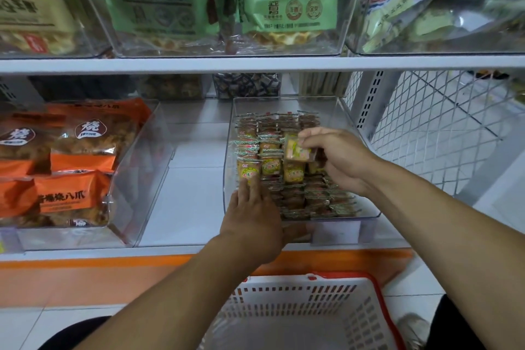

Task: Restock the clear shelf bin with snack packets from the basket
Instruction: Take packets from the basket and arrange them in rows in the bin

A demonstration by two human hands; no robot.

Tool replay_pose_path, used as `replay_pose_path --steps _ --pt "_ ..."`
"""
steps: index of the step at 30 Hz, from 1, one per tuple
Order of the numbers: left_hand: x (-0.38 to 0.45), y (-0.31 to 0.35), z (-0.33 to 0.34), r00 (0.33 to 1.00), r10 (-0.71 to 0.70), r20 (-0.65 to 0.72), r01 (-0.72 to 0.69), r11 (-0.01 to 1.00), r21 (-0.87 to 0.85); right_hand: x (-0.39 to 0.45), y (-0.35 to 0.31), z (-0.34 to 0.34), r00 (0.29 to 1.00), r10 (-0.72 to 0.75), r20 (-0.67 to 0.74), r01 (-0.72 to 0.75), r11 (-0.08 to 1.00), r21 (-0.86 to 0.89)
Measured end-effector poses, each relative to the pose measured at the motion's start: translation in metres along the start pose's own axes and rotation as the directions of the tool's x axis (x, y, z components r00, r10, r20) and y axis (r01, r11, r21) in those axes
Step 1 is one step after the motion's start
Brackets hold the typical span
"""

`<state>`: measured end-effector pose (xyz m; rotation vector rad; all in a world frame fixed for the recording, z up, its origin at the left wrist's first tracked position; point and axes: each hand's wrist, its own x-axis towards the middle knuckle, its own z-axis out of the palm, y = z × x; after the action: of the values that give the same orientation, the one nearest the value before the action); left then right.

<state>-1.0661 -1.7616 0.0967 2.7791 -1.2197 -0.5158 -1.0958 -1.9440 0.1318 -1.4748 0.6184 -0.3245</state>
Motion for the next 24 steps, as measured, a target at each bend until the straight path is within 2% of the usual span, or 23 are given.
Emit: replay_pose_path --steps 3,5,6,7,8,10,15,18,21,24 --pt "0.001 0.001 0.0 1.0 -0.012 0.015 0.012 1.0 -0.001 -0.003 -0.002 0.006 0.987 0.096 0.13 -0.106 0.992 0.067" --pt "0.002 0.002 0.0 0.999 -0.028 0.02 0.028 1.0 -0.004 -0.005 0.0 0.008 0.968 0.11 0.225 -0.133 0.987 0.09" --pt "0.002 0.002 0.0 0.999 -0.035 0.021 0.035 0.999 -0.002 -0.006 0.002 0.01 0.967 0.082 0.24 -0.093 0.995 0.035" --pt "0.003 0.003 0.0 0.999 -0.04 0.024 0.04 0.999 0.001 -0.006 0.005 0.011 0.975 0.019 0.221 0.004 0.995 -0.1" --pt "0.004 0.004 -0.001 0.999 -0.045 0.029 0.045 0.999 0.004 -0.007 0.007 0.012 0.98 -0.078 0.186 0.128 0.951 -0.28" --pt "0.006 0.005 -0.001 0.998 -0.053 0.041 0.053 0.999 0.002 -0.007 0.012 0.016 0.954 -0.261 0.148 0.298 0.773 -0.56" --pt "0.007 0.004 -0.001 0.997 -0.06 0.042 0.061 0.998 -0.006 0.005 0.027 0.023 0.822 -0.536 0.192 0.44 0.384 -0.811" --pt "0.007 0.005 -0.001 0.997 -0.068 0.038 0.069 0.998 -0.009 0.011 0.033 0.023 0.788 -0.566 0.241 0.408 0.188 -0.893" --pt "0.006 0.004 -0.001 0.997 -0.067 0.026 0.067 0.997 -0.024 0.013 0.034 0.024 0.767 -0.575 0.286 0.426 0.122 -0.897" --pt "0.005 0.004 -0.002 0.999 -0.049 0.003 0.049 0.997 -0.053 0.012 0.032 0.027 0.754 -0.566 0.333 0.475 0.12 -0.872"
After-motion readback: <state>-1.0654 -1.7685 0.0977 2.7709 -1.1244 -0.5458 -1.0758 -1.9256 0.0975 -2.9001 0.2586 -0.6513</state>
